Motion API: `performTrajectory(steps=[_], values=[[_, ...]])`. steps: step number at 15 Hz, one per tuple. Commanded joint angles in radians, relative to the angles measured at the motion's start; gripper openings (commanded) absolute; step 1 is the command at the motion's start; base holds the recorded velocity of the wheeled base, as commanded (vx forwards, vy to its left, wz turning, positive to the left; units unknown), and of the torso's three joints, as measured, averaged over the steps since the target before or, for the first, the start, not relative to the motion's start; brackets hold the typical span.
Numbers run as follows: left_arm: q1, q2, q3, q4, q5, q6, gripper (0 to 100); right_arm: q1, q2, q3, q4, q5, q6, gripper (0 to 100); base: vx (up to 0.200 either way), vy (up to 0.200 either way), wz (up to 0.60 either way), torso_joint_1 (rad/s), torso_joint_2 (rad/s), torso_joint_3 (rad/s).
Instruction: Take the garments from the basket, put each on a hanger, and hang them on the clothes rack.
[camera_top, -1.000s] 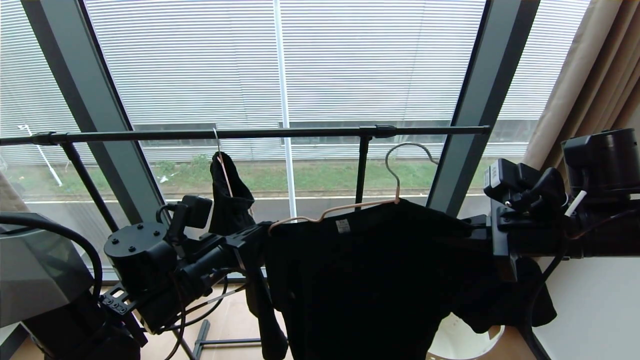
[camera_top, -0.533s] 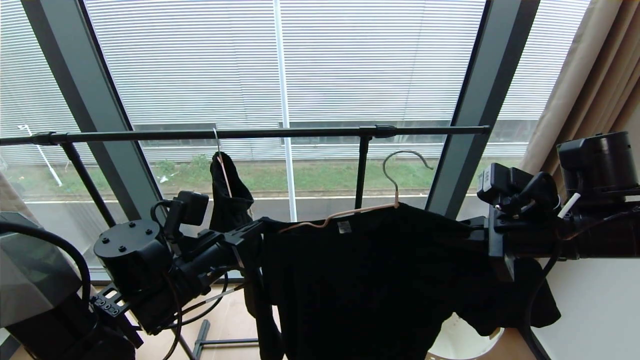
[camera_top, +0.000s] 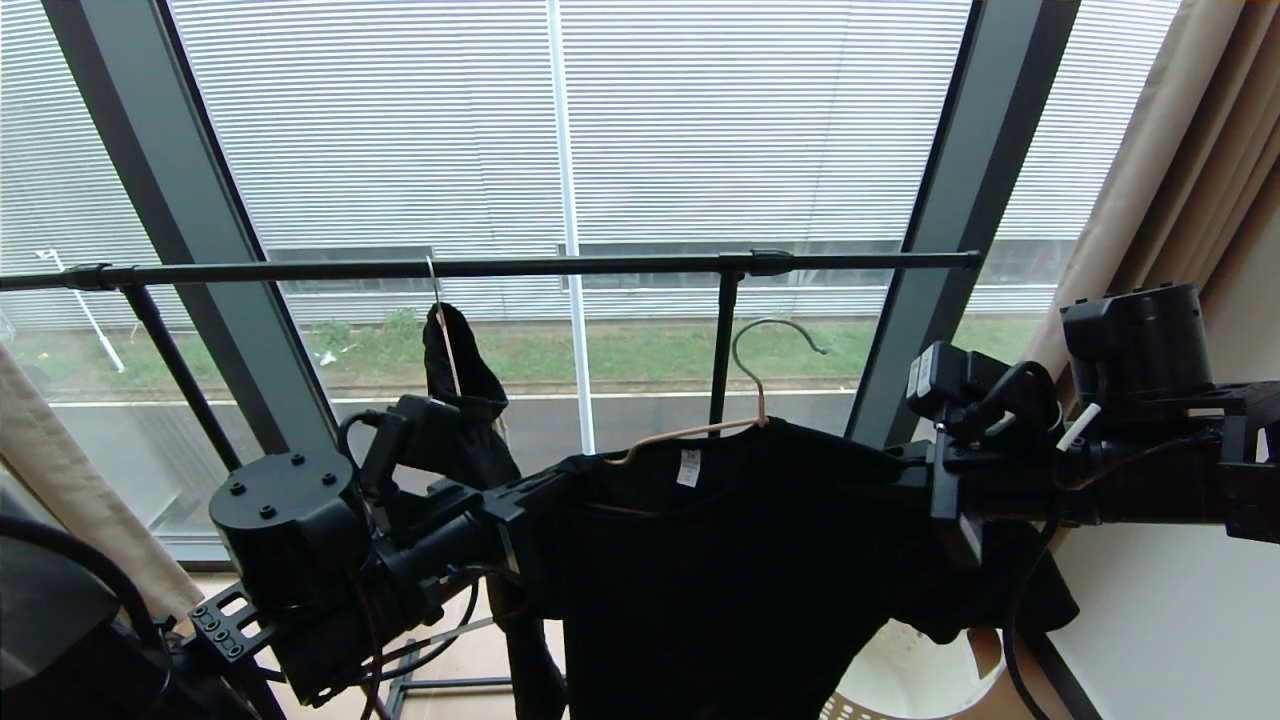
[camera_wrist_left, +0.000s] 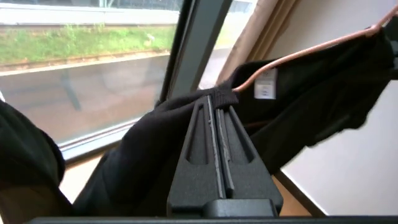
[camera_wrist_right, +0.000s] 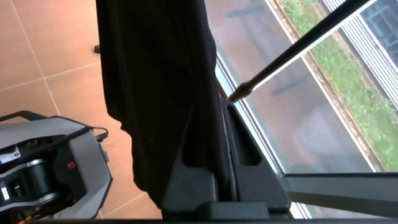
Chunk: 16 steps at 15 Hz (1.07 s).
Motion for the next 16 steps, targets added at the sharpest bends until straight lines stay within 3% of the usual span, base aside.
performTrajectory(steps=[1,5,6,8,13,16], values=[[-0.038,-0.027,-0.049,0.069,0.057,0.000,0,0.018,0.010,0.011,-0.009,0.002,0.000,0,0.000,0.000,0.00,0.000,0.00,0.000],[-0.042,-0.085,-0.087,0.168,0.081,0.000,0,0.023,0.027,0.014,-0.010,0.014,0.000,0,0.000,0.000,0.00,0.000,0.00,0.000],[-0.042,-0.117,-0.142,0.268,0.081,0.002,0,0.029,0.029,0.020,-0.007,0.015,0.000,0,0.000,0.000,0.00,0.000,0.00,0.000],[-0.034,-0.142,-0.187,0.371,0.081,0.013,0,0.047,0.017,0.045,-0.007,0.037,-0.006,0,0.000,0.000,0.00,0.000,0.00,0.000],[-0.037,-0.145,-0.239,0.409,0.080,0.036,0,0.103,0.058,0.048,-0.012,0.066,-0.001,0,0.000,0.000,0.00,0.000,0.00,0.000],[-0.052,-0.174,-0.268,0.489,0.080,0.037,0,0.113,0.066,0.042,-0.012,0.106,0.025,0,0.000,0.000,0.00,0.000,0.00,0.000]])
